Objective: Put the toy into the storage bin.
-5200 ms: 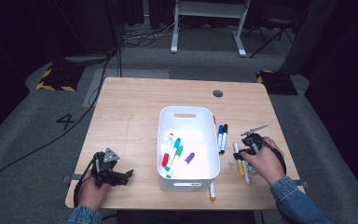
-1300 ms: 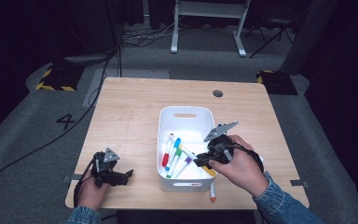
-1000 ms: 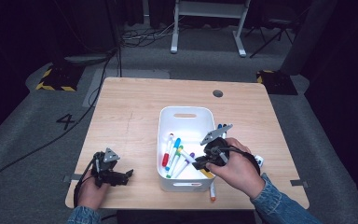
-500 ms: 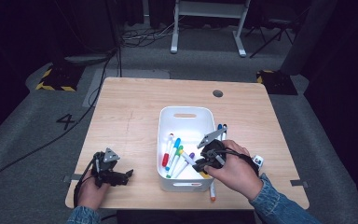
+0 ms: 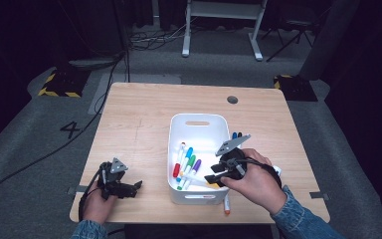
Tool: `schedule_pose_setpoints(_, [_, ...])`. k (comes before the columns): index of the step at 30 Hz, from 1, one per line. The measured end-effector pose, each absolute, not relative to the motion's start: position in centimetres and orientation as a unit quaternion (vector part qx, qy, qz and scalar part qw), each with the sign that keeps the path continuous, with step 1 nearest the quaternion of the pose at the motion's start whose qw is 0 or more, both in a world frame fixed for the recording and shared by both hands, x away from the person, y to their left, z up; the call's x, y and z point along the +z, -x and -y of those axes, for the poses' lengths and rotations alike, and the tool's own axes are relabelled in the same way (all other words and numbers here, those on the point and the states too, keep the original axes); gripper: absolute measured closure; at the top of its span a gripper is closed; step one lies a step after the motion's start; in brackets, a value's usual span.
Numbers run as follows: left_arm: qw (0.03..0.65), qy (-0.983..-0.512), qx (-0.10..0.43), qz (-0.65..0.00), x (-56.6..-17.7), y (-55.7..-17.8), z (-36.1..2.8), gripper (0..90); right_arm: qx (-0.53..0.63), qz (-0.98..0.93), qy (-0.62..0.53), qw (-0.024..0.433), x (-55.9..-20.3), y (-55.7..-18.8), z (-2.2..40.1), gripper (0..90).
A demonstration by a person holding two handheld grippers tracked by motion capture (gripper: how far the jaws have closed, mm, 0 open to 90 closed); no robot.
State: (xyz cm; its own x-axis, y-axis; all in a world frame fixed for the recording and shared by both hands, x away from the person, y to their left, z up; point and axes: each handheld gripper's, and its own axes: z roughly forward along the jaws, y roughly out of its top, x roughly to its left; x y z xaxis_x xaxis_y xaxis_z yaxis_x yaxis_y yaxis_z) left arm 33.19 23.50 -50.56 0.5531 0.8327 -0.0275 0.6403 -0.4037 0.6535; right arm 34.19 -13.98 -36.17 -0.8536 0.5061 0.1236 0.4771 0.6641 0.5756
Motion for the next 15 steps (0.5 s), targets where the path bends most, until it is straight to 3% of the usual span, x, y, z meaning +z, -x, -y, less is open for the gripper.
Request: schedule_pose_setpoints(15, [0.313,-0.824,0.154,-0.447,-50.6,-33.2,-23.5,0.0,0.348,-0.883,-0.312,0.048,-33.9,-34.7,17.5,56.4])
